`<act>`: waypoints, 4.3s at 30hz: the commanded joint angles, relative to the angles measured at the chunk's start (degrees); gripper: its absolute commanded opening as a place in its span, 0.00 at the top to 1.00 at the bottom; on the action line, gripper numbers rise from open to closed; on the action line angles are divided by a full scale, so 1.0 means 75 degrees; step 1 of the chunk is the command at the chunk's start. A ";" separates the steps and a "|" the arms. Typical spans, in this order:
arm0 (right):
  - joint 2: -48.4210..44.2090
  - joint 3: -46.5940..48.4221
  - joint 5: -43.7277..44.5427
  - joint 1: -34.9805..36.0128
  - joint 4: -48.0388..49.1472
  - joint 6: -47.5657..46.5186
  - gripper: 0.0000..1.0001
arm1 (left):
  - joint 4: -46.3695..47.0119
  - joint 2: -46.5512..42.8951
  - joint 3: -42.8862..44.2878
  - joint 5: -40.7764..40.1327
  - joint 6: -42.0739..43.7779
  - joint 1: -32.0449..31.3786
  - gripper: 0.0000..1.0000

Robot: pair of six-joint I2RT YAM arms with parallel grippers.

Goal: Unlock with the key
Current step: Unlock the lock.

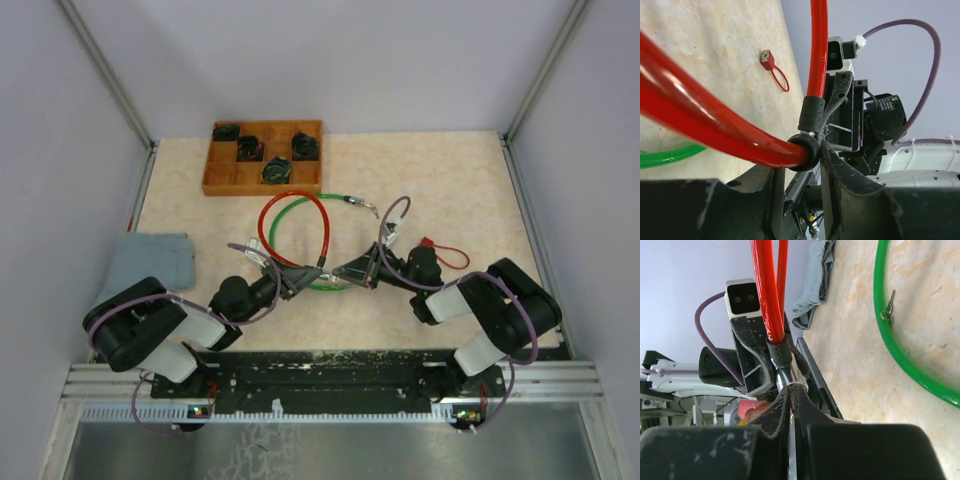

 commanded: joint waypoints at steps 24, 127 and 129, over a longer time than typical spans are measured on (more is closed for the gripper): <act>-0.3011 0.1811 0.0994 0.0709 -0.7176 -0.6348 0.57 | -0.2782 -0.1412 0.0534 -0.0569 0.0564 0.0020 1.00; -0.2158 0.2051 0.2962 0.2049 -0.6550 -0.5604 1.00 | -0.4628 -0.1463 0.0784 -0.0327 -0.1530 0.0219 1.00; -0.2223 0.2473 0.3124 0.2052 -0.7290 -0.6225 1.00 | -0.4941 -0.1404 0.0880 -0.0323 -0.1489 0.0220 1.00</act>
